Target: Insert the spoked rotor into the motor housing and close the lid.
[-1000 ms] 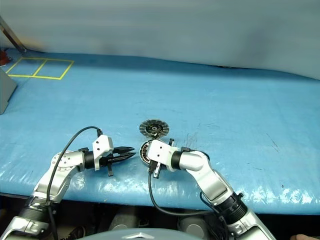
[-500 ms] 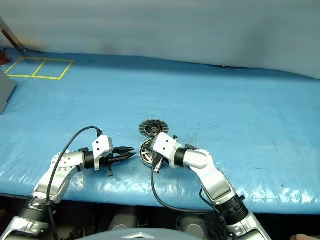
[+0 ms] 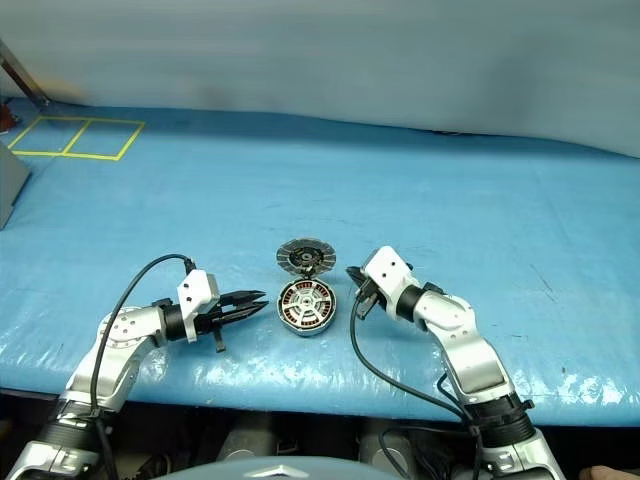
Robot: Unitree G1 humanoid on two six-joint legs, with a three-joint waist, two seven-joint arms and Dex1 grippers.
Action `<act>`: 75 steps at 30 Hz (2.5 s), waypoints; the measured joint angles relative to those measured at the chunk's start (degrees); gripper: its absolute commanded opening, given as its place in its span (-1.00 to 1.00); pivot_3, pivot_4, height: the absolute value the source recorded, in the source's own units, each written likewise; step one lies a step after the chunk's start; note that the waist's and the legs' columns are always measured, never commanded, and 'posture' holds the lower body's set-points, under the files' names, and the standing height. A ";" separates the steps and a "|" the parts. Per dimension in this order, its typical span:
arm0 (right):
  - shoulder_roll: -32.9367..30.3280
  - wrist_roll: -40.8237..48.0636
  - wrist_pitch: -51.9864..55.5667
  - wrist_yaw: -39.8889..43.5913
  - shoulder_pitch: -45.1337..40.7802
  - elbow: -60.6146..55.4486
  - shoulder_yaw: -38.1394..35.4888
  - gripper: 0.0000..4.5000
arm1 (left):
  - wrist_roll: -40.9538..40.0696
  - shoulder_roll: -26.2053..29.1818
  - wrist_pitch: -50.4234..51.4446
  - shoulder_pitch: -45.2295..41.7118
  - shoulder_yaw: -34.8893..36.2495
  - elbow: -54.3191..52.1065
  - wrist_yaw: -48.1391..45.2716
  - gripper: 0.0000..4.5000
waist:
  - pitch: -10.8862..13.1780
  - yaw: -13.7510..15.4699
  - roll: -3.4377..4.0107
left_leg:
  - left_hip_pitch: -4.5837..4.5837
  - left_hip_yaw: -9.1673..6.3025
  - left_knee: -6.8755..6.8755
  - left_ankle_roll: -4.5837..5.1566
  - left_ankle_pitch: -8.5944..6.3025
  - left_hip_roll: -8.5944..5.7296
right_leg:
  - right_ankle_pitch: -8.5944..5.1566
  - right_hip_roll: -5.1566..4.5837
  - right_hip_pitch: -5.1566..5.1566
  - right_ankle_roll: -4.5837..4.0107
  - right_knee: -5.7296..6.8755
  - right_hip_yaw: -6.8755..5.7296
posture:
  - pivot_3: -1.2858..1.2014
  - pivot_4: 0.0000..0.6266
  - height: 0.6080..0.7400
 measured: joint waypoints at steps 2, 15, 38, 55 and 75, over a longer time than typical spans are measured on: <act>1.25 0.26 -1.79 0.29 -4.09 4.50 -0.33 -0.99 | -0.05 -0.52 -0.38 0.59 0.25 0.03 0.16 -0.67 | 0.00 -0.08 0.01 | 0.00 0.03 0.00 0.02 0.01 0.00 | 0.02 0.02 0.00 0.01 0.02 0.01 | 0.03 -0.52 1.00; 4.54 5.89 -5.72 13.19 -13.27 8.07 3.45 -0.99 | -0.46 -1.26 -1.31 3.78 1.42 0.05 1.21 -0.67 | 0.00 0.15 0.01 | -0.01 0.15 0.01 0.04 0.02 0.00 | 0.12 0.00 0.02 0.17 -0.04 0.03 | 0.03 -0.52 1.00; -3.06 -3.09 -9.32 12.30 -1.69 -1.64 11.94 -0.99 | -0.47 -1.44 -0.83 3.50 1.65 0.07 1.18 -0.67 | -0.12 0.16 -0.02 | 0.24 0.05 0.02 0.05 -0.23 0.01 | 0.05 -0.08 0.00 0.06 -0.06 0.02 | 0.03 -0.52 1.00; 5.43 8.09 -0.68 8.48 2.68 -5.86 7.97 -0.02 | -0.49 -2.68 0.50 2.34 1.62 0.07 1.10 -0.67 | -0.11 0.14 -0.01 | 0.09 0.04 0.02 0.19 -0.15 0.01 | 0.06 -0.06 -0.01 0.04 -0.05 0.03 | 0.03 -0.52 1.00; 6.78 8.20 1.29 6.92 2.85 -2.24 9.16 0.98 | -0.46 -2.77 1.45 2.37 1.61 0.07 1.11 -0.67 | -0.10 0.14 0.00 | 0.10 0.01 0.03 0.15 -0.21 0.01 | 0.06 -0.06 -0.05 0.04 -0.06 0.00 | 0.03 -0.52 1.00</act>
